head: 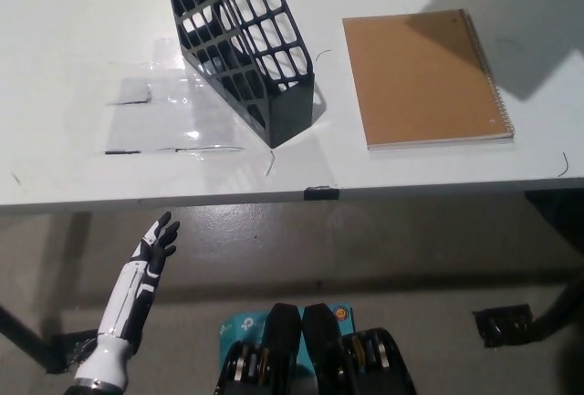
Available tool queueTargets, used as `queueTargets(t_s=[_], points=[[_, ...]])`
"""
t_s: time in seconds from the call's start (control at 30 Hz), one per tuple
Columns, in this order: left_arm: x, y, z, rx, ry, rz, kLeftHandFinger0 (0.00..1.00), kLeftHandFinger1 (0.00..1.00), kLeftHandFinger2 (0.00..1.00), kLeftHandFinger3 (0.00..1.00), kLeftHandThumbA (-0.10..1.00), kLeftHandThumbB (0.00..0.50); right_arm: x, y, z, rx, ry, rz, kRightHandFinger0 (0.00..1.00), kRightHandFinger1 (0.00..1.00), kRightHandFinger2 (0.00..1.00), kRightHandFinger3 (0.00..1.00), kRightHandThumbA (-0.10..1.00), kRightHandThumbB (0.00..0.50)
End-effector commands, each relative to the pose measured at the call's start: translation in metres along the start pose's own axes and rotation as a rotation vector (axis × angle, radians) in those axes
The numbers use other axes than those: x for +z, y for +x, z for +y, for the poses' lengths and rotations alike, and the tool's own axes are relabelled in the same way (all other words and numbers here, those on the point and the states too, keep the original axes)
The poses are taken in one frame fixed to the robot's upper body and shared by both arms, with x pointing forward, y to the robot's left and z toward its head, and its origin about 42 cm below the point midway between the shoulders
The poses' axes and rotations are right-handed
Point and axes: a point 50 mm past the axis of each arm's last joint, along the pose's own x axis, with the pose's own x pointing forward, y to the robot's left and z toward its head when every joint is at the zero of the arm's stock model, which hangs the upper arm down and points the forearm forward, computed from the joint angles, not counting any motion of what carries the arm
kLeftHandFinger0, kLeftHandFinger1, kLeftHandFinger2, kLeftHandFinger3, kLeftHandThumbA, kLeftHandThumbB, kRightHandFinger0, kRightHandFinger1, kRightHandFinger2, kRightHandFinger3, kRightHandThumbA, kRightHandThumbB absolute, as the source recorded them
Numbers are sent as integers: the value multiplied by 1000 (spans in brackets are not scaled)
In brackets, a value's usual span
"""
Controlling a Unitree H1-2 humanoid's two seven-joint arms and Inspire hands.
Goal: Use the right hand to pick up a book from the book holder on the left side and put it on another book on the right side
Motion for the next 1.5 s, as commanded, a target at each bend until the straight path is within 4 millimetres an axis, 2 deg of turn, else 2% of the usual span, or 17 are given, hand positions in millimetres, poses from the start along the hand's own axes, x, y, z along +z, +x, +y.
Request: queueTargets(t_s=[0.0, 0.1, 0.23, 0.3, 0.37, 0.5, 0.63, 0.77, 0.9, 1.03, 1.1, 1.2, 1.27, 1.33, 1.37, 1.43, 1.47], points=[[14, 4, 7, 14, 5, -80, 1000, 1000, 1000, 1000, 1000, 160, 45, -10, 70, 237, 8, -79, 0, 313, 701, 1000, -100, 79], [14, 4, 7, 14, 13, -83, 1000, 1000, 1000, 1000, 1000, 172, 25, -3, 59, 199, -27, -33, 0, 282, 721, 1000, -100, 88], [16, 5, 8, 11, 20, -82, 1000, 1000, 1000, 1000, 1000, 182, 6, 2, 46, 195, -76, 0, 0, 212, 680, 1000, -100, 41], [18, 6, 10, 14, 21, -93, 1000, 1000, 1000, 1000, 1000, 169, -2, 5, 41, 170, -103, 24, 0, 226, 687, 1000, -100, 55], [19, 8, 10, 17, 25, -102, 1000, 1000, 1000, 1000, 1000, 159, -7, 7, 40, 148, -95, 38, 0, 216, 693, 1000, -100, 38], [21, 10, 11, 18, 28, -107, 1000, 1000, 1000, 1000, 1000, 154, -15, 10, 31, 125, -155, 43, 0, 184, 668, 1000, -100, 81], [19, 9, 11, 16, 17, -97, 1000, 1000, 1000, 1000, 1000, 173, -22, 11, 23, 83, -214, 59, 0, 129, 650, 1000, -100, 70], [19, 10, 12, 18, 30, -100, 1000, 1000, 1000, 1000, 1000, 162, -27, 12, 13, 49, -305, 84, 0, 109, 665, 1000, -100, 48], [20, 11, 13, 20, 27, -102, 1000, 1000, 1000, 1000, 1000, 155, -31, 12, 3, -6, -412, 106, 0, 100, 738, 1000, -100, 84], [21, 11, 13, 25, 31, -96, 1000, 1000, 1000, 1000, 1000, 162, -34, 12, -6, -21, -432, 116, 0, 85, 754, 1000, -100, 74], [22, 11, 12, 25, 27, -100, 1000, 1000, 1000, 1000, 1000, 154, -36, 12, -11, -18, -446, 133, 0, 90, 749, 1000, -100, 98], [20, 12, 13, 22, 34, -103, 1000, 1000, 1000, 1000, 1000, 158, -40, 12, -17, -19, -454, 152, 0, 85, 740, 1000, -100, 100], [20, 11, 11, 23, 30, -99, 1000, 1000, 1000, 1000, 1000, 164, -44, 12, -23, -25, -468, 158, 0, 64, 695, 1000, -100, 110], [21, 11, 12, 20, 21, -98, 1000, 1000, 1000, 1000, 1000, 171, -47, 12, -27, -34, -469, 162, 0, 67, 748, 1000, -100, 109], [21, 12, 12, 21, 29, -101, 1000, 1000, 1000, 1000, 1000, 167, -48, 12, -28, -48, -483, 174, 0, 61, 731, 1000, -100, 118], [22, 12, 12, 23, 22, -100, 1000, 1000, 1000, 1000, 1000, 159, -50, 12, -31, -51, -501, 178, 0, 51, 733, 1000, -100, 83], [22, 13, 12, 24, 24, -103, 1000, 1000, 1000, 1000, 1000, 157, -51, 12, -32, -63, -514, 175, 0, 58, 717, 1000, -100, 109]])
